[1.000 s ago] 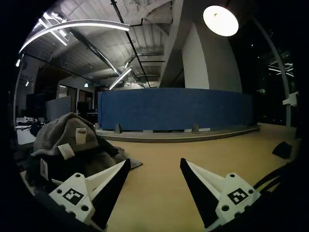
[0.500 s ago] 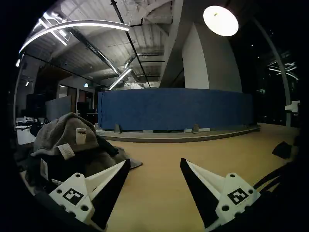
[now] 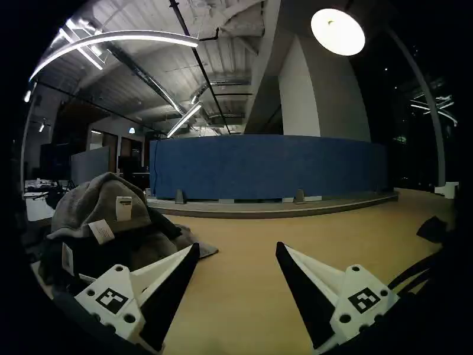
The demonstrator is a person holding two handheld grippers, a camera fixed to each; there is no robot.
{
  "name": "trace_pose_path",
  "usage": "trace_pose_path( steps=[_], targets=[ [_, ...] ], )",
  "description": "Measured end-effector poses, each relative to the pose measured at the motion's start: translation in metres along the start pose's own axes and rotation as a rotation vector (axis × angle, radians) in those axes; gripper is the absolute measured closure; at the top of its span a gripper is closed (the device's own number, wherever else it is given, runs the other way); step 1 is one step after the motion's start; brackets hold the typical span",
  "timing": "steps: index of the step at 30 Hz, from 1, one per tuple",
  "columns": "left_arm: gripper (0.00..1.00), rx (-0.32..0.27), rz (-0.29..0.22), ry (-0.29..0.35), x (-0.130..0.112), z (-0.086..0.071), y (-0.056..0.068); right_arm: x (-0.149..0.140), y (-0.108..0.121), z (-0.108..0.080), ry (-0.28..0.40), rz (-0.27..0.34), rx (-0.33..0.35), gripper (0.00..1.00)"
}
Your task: Fold towel
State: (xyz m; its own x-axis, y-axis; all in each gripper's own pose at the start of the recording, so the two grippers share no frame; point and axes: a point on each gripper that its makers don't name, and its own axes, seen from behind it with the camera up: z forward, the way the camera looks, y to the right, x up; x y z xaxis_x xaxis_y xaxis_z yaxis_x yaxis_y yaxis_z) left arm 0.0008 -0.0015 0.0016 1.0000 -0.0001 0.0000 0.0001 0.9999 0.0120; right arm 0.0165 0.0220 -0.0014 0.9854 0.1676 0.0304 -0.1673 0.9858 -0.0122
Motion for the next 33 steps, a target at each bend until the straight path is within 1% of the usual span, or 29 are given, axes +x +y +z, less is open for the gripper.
trace_pose_path(
  steps=[5,8,14,17,23,29,33],
  targets=[
    [0.04,0.000,0.000,0.000,0.000,0.000,0.000,-0.010,-0.002,-0.001,0.002,-0.009,0.007,0.00],
    [0.04,0.000,0.000,0.000,0.000,0.000,0.000,-0.009,-0.001,0.000,0.013,-0.024,0.003,0.00],
    [0.04,0.000,0.000,0.000,0.000,0.000,-0.001,-0.008,0.001,0.005,0.029,-0.016,-0.006,0.00],
    [0.04,0.000,0.000,0.000,0.000,0.000,-0.001,-0.010,-0.001,0.005,0.030,-0.027,-0.004,0.00],
    [0.04,0.000,0.000,0.000,0.000,0.000,0.000,-0.013,-0.007,0.005,0.032,-0.079,-0.003,0.00],
    [0.04,0.000,0.000,0.000,0.001,0.000,0.000,-0.021,-0.021,0.004,0.031,-0.154,0.004,0.00],
    [0.04,0.000,0.000,0.000,0.001,0.000,0.000,-0.018,-0.023,0.004,0.031,-0.167,0.000,0.00]
  ],
)
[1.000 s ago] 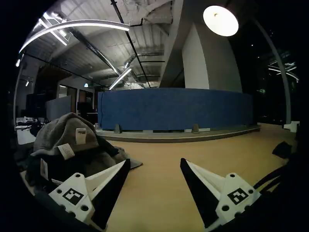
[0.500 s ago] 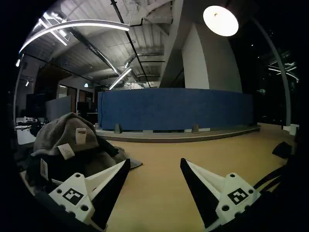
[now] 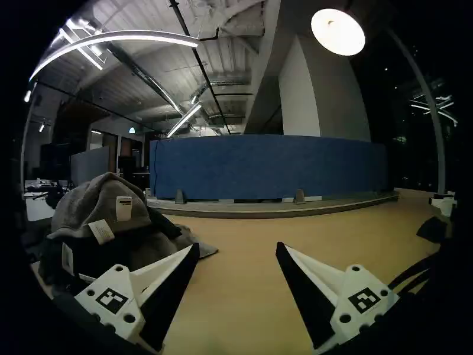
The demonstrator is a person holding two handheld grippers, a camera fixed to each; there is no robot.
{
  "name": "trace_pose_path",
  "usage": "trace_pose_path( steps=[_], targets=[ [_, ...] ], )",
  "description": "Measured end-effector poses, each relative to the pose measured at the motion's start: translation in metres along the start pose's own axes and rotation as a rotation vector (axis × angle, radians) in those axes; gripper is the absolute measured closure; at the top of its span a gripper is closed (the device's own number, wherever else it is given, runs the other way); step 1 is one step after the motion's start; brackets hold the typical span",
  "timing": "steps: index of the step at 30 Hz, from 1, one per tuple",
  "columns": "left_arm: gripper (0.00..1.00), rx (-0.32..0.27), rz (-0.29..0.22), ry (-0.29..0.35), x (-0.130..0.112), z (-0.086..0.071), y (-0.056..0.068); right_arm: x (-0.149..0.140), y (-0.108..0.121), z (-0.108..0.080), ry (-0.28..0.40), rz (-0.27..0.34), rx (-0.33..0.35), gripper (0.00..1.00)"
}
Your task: Fold towel
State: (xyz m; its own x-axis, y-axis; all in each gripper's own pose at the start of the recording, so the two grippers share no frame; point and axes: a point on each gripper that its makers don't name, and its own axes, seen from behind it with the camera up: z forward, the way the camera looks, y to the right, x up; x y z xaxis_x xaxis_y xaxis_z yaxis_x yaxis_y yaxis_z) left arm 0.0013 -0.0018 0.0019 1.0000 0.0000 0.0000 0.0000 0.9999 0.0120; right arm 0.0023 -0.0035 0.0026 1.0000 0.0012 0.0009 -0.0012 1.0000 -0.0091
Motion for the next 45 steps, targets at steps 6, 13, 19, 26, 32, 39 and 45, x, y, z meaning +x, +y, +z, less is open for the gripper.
trace_pose_path(
  steps=[6,13,19,26,32,39,45],
  targets=[
    [0.04,0.000,-0.001,0.000,-0.0001,-0.0008,0.0001,0.0008,0.0006,-0.0002,0.001,-0.003,-0.005,0.00],
    [0.04,0.000,0.000,0.000,-0.0002,-0.0016,0.0003,-0.0004,0.0006,-0.0001,0.001,-0.003,-0.005,0.00],
    [0.04,0.000,0.000,0.000,-0.0006,-0.0014,0.0006,-0.0026,0.0003,-0.0002,0.001,-0.002,-0.005,0.00],
    [0.04,0.000,0.000,0.000,-0.0007,-0.0008,0.0006,-0.0027,0.0005,-0.0005,0.001,-0.001,-0.005,0.00],
    [0.04,0.000,0.000,0.000,-0.0006,-0.0004,0.0007,-0.0020,0.0003,-0.0002,0.001,-0.002,-0.005,0.00],
    [0.04,0.000,0.000,0.000,-0.0003,-0.0001,0.0009,-0.0016,0.0001,0.0002,0.001,-0.002,-0.005,0.00],
    [0.04,0.000,0.000,0.000,-0.0007,0.0000,0.0008,-0.0023,0.0003,0.0003,0.001,-0.002,-0.005,0.00]
  ],
)
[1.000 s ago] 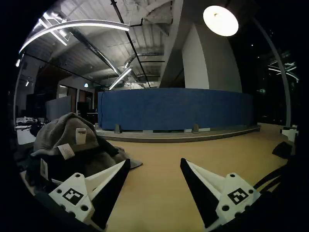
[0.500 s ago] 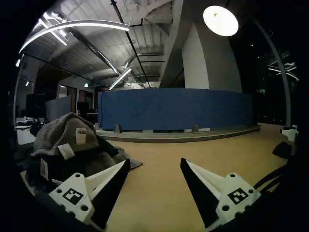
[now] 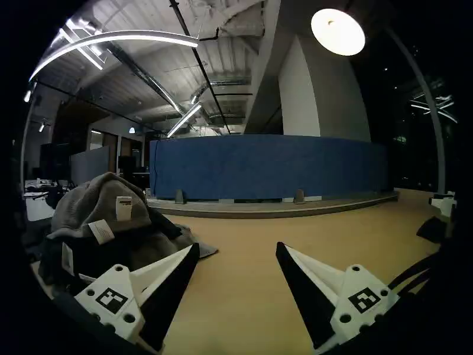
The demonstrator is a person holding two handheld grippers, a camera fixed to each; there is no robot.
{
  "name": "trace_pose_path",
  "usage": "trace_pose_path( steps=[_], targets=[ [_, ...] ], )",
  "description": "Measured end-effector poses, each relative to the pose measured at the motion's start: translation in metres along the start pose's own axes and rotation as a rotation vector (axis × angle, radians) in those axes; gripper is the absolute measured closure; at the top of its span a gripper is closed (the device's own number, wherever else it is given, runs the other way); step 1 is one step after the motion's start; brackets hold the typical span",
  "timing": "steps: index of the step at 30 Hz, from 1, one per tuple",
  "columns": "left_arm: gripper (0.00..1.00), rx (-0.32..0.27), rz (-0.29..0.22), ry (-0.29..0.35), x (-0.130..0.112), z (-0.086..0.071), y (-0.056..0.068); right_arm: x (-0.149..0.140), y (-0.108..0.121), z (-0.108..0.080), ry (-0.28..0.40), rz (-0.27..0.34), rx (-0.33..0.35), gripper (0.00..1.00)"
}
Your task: Fold towel
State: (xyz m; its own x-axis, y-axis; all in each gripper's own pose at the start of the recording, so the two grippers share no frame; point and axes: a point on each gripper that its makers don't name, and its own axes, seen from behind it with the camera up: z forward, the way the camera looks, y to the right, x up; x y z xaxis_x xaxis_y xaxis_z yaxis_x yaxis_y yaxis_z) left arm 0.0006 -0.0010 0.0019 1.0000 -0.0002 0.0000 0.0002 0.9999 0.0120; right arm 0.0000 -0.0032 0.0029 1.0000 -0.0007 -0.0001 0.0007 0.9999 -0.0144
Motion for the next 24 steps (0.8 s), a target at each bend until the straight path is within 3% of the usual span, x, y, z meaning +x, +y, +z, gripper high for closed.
trace_pose_path(
  steps=[24],
  targets=[
    [0.04,0.000,0.000,0.000,-0.0007,0.0005,0.0012,0.0001,0.0017,-0.0011,0.000,0.000,0.001,0.00]
  ],
)
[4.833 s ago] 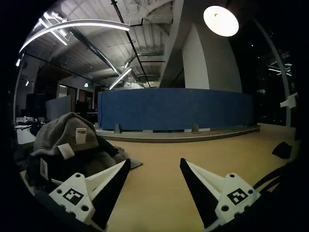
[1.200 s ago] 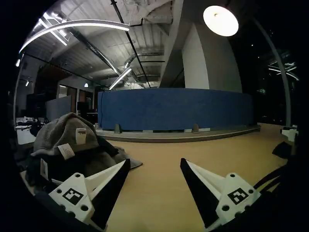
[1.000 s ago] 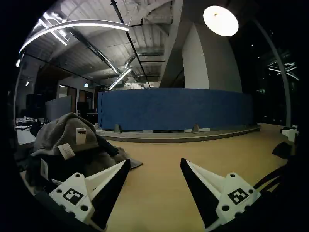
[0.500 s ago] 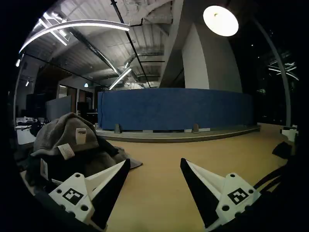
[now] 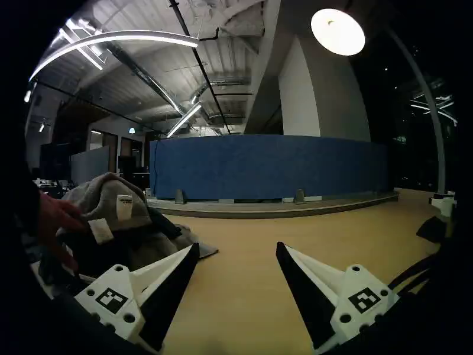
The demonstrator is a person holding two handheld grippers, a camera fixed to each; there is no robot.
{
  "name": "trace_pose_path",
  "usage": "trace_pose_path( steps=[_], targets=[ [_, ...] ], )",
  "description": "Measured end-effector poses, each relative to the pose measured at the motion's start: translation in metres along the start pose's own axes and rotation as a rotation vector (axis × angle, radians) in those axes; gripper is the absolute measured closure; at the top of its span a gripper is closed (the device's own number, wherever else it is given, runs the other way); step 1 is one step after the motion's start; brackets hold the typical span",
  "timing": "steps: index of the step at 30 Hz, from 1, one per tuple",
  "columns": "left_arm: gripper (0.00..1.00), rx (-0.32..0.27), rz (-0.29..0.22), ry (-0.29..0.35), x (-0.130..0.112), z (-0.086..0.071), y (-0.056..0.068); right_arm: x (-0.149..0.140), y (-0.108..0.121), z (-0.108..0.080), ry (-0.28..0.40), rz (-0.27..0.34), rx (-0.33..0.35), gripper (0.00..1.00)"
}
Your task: Fold towel
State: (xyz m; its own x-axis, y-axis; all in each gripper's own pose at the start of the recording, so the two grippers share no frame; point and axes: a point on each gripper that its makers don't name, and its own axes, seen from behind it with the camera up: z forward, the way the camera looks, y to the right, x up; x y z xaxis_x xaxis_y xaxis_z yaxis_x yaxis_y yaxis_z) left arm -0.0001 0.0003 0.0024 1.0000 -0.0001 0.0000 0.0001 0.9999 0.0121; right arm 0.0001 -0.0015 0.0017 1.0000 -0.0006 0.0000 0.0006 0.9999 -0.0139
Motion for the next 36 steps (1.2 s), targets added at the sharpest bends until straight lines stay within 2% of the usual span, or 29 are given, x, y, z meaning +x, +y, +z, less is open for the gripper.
trace_pose_path(
  steps=[36],
  targets=[
    [0.04,0.000,0.000,0.000,0.0000,-0.0008,-0.0028,0.0006,-0.0018,0.0000,0.000,0.000,0.000,0.00]
  ],
)
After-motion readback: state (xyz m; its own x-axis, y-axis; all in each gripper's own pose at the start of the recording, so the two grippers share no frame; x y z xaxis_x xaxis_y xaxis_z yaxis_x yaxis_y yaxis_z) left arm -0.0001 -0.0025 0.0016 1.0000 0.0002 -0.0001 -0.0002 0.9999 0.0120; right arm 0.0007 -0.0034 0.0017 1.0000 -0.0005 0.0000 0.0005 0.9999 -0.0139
